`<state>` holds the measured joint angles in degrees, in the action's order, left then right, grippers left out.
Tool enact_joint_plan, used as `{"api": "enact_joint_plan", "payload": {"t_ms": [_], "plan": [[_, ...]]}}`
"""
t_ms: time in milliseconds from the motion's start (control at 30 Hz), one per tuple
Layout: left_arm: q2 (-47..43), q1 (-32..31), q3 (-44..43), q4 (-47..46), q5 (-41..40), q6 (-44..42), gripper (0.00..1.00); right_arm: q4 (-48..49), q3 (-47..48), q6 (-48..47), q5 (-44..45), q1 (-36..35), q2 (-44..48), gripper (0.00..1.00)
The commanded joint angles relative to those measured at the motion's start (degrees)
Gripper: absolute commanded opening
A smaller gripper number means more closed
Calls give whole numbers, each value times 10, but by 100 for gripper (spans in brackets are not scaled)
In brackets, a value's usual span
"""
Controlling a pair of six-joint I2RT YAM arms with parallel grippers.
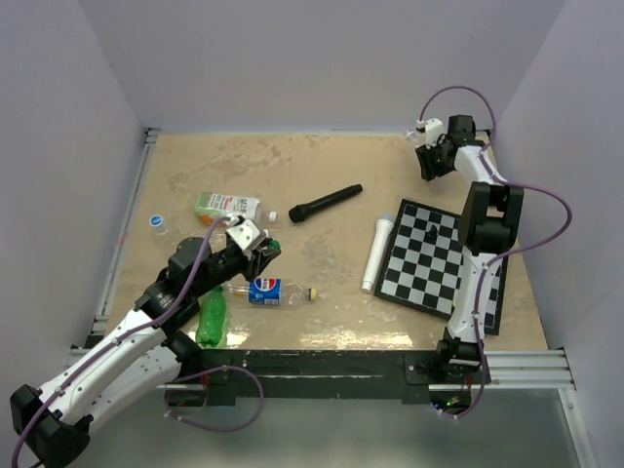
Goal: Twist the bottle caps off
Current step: Place the plastic bottle at the center of the board, then place the bottle cap at the center of the board.
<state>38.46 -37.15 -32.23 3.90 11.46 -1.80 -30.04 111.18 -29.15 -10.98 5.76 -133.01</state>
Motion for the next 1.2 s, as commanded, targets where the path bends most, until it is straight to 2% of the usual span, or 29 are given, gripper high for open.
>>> {"api": "enact_joint_plan", "payload": {"t_ms": [0, 167, 367, 600, 1167], "plan": [[-2, 1, 2, -29, -4, -11, 0, -5, 7, 2, 2, 1, 0, 41], [2, 1, 3, -50, -1, -11, 0, 9, -19, -2, -10, 7, 16, 58], [3, 1, 3, -50, -2, -12, 0, 23, -41, -6, -24, 10, 42, 67], [4, 2, 3, -50, -1, -13, 0, 41, -68, -10, -52, 10, 91, 70], [5, 2, 3, -49, 6, -13, 0, 31, -79, -31, -91, 10, 107, 71]]}}
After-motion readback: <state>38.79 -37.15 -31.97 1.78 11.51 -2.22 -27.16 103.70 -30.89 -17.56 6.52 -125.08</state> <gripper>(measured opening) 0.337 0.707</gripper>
